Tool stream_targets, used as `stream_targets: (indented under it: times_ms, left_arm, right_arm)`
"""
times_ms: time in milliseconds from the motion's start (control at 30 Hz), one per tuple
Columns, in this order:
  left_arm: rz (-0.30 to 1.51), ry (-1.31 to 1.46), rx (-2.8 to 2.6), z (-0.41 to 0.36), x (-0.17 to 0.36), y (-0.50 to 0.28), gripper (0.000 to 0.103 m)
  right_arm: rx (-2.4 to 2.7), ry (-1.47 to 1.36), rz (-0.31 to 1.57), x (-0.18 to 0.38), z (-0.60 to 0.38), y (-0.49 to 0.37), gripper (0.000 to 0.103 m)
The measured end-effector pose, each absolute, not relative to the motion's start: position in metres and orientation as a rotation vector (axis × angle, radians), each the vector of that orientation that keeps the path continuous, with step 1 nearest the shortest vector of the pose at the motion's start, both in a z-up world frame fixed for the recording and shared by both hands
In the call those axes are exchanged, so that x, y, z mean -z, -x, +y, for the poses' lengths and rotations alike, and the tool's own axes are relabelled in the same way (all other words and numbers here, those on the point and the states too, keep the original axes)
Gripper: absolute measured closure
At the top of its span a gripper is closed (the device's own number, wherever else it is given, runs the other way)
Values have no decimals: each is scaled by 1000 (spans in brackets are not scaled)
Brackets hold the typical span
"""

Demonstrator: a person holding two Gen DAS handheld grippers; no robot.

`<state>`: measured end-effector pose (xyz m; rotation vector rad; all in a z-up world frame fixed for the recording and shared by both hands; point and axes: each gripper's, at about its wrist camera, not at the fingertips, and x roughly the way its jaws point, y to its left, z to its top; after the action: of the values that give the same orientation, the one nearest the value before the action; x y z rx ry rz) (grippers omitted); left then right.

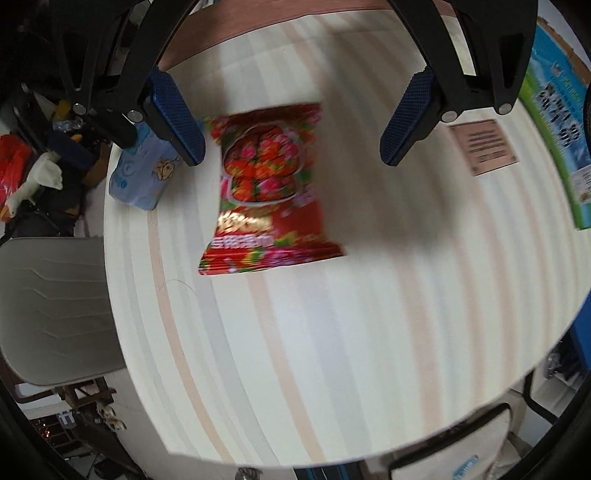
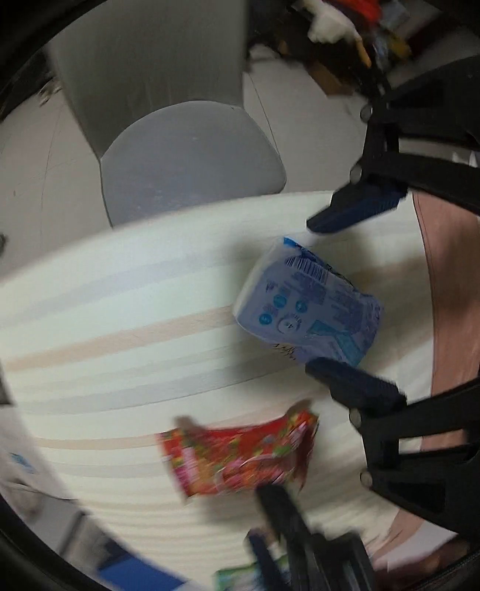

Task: Organize soft objects
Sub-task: 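Grasp the red snack pack with the left tool while the right tool grasps the blue packet, then carry both items into the box, lower them in and open both tools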

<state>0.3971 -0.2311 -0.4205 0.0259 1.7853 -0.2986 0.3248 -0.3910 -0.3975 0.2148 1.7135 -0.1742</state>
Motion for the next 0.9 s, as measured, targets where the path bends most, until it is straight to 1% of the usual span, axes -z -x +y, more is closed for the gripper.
stream_targets:
  times_ms: [67,200,233,267,300,333,367,400,433,533,600,633,667,700,733,800,900]
  left_arm:
    - [1820,-24,300,-240,433,-400,6]
    - [1824,-61,282,-254,446,-404,7]
    - [1812,-89,279,-258,448,-404,13]
    - [1796,-108,273,-259,447,-402,13]
    - [1771,-134,269,-262,444,-402,19]
    - [1755,-156,268,-264,442,-401,30]
    - [1734,-184,260,-266,438,-399,37]
    - [1718,-196,259,-265,435,-398,49]
    - [1718,-178,266,-263,432,-398,58]
    - [1729,-140,264,-255,431,-396,60]
    - [1721,-142,251,-248,428,-392,60]
    - [1719,-142,250,-245,427,-389,61]
    - [1719,-137,250,-241,426,-385,61]
    - [1718,-129,252,-238,424,-382,61]
    - [1711,-116,257,-234,418,-377,61]
    - [1690,-97,268,-228,407,-372,61]
    - [1638,-57,295,-204,383,-366,61]
  right_arm:
    - [209,-259,1689,394,-395,-323,26]
    - [224,-343,1700,401,-401,-313,26]
    - [228,-353,1705,404,-401,-310,26]
    - [234,-366,1706,407,-399,-310,26]
    - [238,-381,1706,410,-399,-308,26]
    - [241,-393,1706,410,-408,-307,26]
    - [252,-412,1709,415,-407,-307,26]
    - [263,-417,1713,423,-408,-308,26]
    - [271,-418,1717,425,-418,-307,26]
    - [296,-431,1733,438,-416,-306,26]
    - [305,-450,1725,443,-415,-306,28]
    - [310,-437,1712,440,-412,-306,36]
    - [301,-429,1699,436,-408,-306,48]
    - [292,-422,1697,432,-403,-306,53]
    - [288,-412,1696,432,-399,-307,61]
    - [274,-379,1698,425,-392,-306,65]
    - [239,-368,1670,405,-377,-301,66]
